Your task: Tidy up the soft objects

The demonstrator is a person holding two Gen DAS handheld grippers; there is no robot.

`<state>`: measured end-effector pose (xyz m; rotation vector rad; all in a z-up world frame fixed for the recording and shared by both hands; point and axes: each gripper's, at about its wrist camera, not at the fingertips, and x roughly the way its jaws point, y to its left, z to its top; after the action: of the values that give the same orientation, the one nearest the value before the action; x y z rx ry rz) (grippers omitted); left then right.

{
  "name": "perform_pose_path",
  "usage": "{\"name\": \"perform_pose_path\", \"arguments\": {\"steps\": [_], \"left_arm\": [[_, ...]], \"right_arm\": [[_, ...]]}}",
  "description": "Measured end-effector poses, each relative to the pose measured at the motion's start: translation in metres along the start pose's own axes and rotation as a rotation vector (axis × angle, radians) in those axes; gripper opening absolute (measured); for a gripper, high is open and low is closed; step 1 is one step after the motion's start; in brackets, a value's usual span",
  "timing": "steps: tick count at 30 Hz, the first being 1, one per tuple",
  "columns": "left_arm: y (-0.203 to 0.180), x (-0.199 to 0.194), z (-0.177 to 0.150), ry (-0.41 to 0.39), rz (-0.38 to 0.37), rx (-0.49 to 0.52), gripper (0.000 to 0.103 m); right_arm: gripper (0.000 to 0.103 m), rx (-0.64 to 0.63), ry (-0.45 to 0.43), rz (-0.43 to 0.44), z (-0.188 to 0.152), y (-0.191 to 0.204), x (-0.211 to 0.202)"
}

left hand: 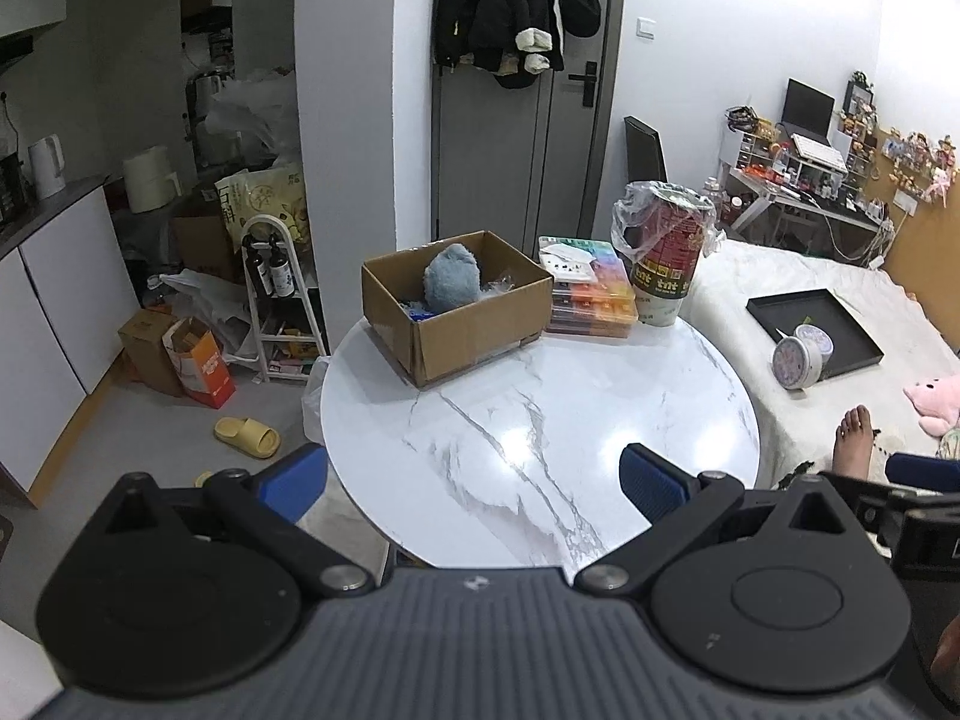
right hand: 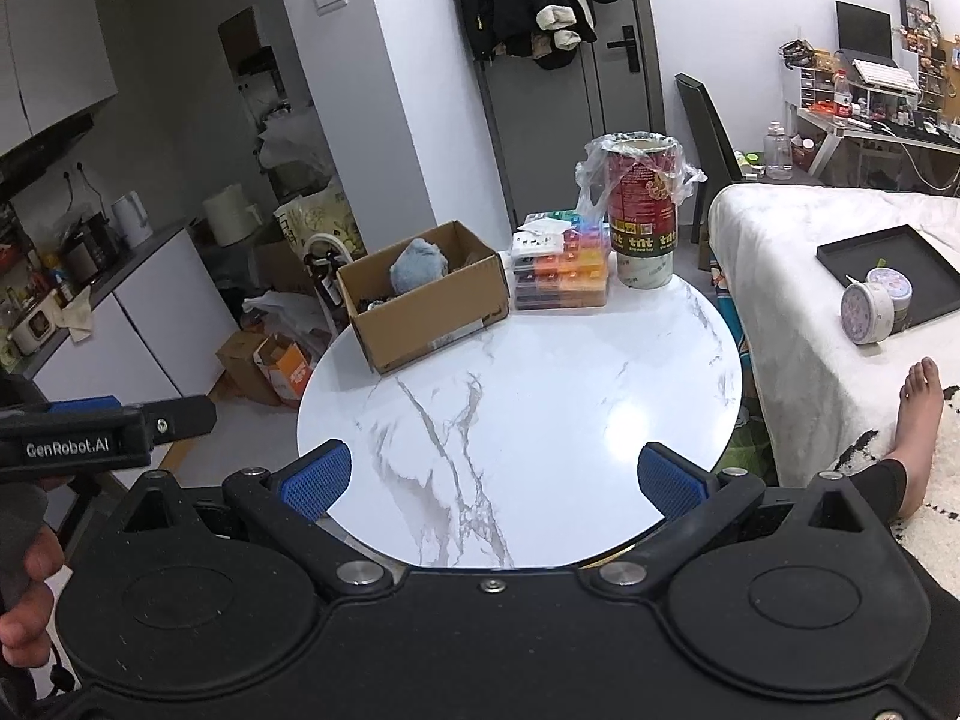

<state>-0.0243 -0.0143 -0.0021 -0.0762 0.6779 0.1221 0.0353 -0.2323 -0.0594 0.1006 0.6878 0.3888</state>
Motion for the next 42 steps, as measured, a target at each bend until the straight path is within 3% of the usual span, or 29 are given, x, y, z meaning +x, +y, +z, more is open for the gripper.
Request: {"name": "perform_pose_path", "arguments": {"steps": [42], "left_arm": [[0.0010, 0.0068, -0.0033, 0.024, -0.018, -0.018, 0.103]], "right_arm": [[0.103, -0.022, -0.013, 0.008, 0.0070, 0.0031, -0.0041]]}}
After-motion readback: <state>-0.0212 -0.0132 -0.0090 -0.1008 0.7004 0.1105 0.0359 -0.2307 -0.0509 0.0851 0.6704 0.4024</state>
